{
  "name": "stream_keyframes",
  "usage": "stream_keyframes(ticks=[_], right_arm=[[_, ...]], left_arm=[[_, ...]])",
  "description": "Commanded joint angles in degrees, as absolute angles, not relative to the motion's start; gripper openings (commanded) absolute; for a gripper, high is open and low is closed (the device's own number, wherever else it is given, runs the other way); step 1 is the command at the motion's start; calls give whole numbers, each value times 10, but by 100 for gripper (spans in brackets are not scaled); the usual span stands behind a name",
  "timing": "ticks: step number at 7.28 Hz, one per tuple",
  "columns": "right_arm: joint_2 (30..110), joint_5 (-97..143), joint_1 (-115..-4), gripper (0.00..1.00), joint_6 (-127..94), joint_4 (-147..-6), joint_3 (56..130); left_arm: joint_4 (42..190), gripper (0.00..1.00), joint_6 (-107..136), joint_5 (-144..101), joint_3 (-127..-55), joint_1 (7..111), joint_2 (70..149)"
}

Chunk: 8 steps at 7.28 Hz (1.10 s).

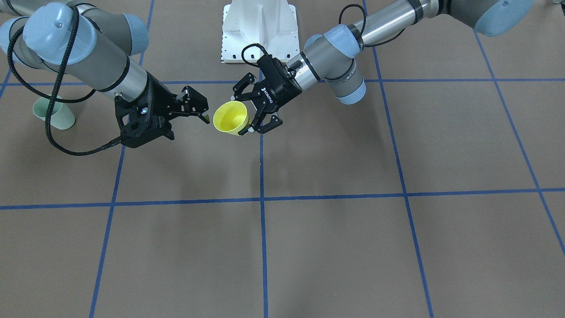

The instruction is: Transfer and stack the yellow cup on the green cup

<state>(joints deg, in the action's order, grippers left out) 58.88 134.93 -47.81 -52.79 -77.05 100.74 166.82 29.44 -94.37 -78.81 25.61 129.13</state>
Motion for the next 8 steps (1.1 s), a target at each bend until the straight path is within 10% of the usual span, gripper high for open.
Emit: stream_keyframes(ticks=[1, 8], right_arm=[[571, 1349, -455, 100, -548, -770, 989], [571, 1355, -437, 65, -554, -766, 990]], left_arm=[[1668, 37, 294, -941, -787, 249, 1291], [1669, 44, 296, -940, -787, 247, 1292]])
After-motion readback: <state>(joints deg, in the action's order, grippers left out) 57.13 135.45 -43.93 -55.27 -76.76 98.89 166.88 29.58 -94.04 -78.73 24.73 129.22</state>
